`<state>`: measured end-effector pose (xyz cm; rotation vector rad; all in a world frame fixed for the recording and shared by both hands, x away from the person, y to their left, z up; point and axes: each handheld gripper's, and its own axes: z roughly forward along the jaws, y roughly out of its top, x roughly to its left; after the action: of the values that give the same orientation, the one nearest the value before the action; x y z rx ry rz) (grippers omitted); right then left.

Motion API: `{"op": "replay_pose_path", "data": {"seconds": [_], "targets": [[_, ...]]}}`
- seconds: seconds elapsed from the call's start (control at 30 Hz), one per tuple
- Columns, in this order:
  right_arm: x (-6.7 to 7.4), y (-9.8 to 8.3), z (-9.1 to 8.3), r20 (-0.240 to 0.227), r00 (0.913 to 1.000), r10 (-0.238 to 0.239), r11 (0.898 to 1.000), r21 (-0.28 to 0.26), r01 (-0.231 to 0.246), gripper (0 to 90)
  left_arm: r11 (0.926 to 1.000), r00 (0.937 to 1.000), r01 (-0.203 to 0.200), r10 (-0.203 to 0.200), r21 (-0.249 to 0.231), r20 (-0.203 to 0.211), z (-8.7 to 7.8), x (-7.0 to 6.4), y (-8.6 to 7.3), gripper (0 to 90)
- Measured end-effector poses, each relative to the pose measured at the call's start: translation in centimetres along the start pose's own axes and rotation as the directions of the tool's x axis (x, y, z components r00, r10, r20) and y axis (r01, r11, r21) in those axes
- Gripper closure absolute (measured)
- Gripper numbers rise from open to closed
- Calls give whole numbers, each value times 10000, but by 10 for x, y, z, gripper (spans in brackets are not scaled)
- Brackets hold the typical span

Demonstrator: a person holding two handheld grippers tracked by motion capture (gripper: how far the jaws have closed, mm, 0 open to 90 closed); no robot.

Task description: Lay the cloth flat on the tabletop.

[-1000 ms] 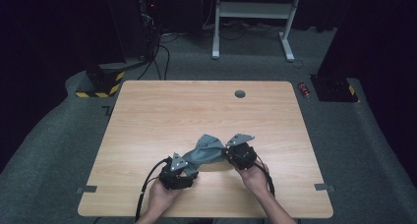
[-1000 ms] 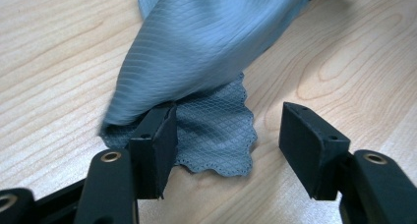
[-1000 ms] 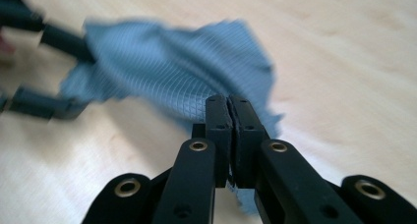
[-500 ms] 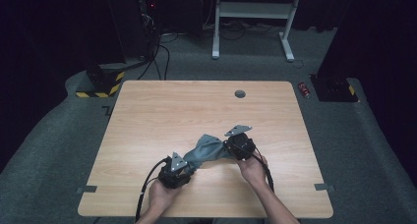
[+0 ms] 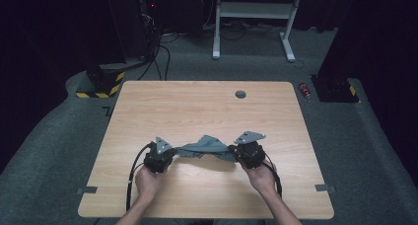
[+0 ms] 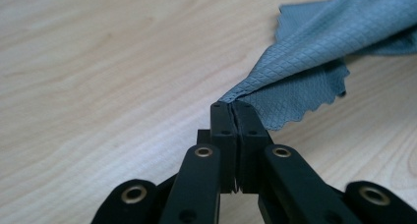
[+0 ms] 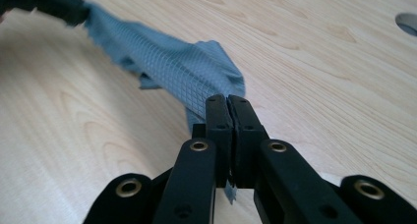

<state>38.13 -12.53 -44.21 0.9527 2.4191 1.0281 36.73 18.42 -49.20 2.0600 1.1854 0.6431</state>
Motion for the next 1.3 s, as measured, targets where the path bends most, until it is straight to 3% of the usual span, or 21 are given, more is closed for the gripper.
{"op": "replay_pose_path", "data": {"seconds": [0.13,0.17,0.27,0.3,0.37,0.4,0.53,0.73,0.83,0.9,0.97,1.13,1.3], "targets": [[3,-13,0,-577,9977,351,9994,64,-348,879,10000,9980,-80,80,0,629,-1,-6,-10,850],[3,-13,0,-577,9977,351,9994,64,-348,879,10000,9980,-80,80,0,629,-1,-6,-10,830],[12,-29,8,-1002,9949,-145,9979,611,207,851,9998,9953,35,-17,-189,971,-8,-8,-18,791],[11,-30,8,-956,9954,-97,9985,528,148,831,9989,9938,130,-78,-453,1111,-15,-9,-20,778],[8,-30,7,-859,9963,102,9992,387,-69,817,9984,9935,142,-80,-542,1138,-17,-10,-20,742],[2,-25,6,-689,9959,585,9983,76,-581,775,9969,9926,239,-147,-752,1206,-23,-11,-19,717],[-2,-16,9,-376,9967,726,9974,72,-724,711,9962,9917,521,-434,-696,1211,-23,-12,-16,599],[-5,-1,41,214,9950,977,9905,954,-993,639,9941,9892,1087,-1082,8,989,-1,-12,-23,496],[-7,-1,50,313,9934,1103,9865,1182,-1133,624,9932,9893,1160,-1168,137,873,3,-12,-26,464],[-10,-3,64,438,9901,1330,9773,1603,-1384,613,9926,9904,1157,-1180,363,718,7,-13,-29,444],[-10,-3,66,463,9898,1351,9753,1701,-1411,614,9929,9910,1094,-1125,465,722,8,-12,-29,421],[-7,-8,75,284,9940,1054,9672,2296,-1091,764,9945,9923,995,-1017,328,713,9,-14,-31,395],[-7,-11,76,193,9949,986,9683,2287,-1004,848,9970,9962,769,-766,-54,419,9,-19,-36,369]]}}
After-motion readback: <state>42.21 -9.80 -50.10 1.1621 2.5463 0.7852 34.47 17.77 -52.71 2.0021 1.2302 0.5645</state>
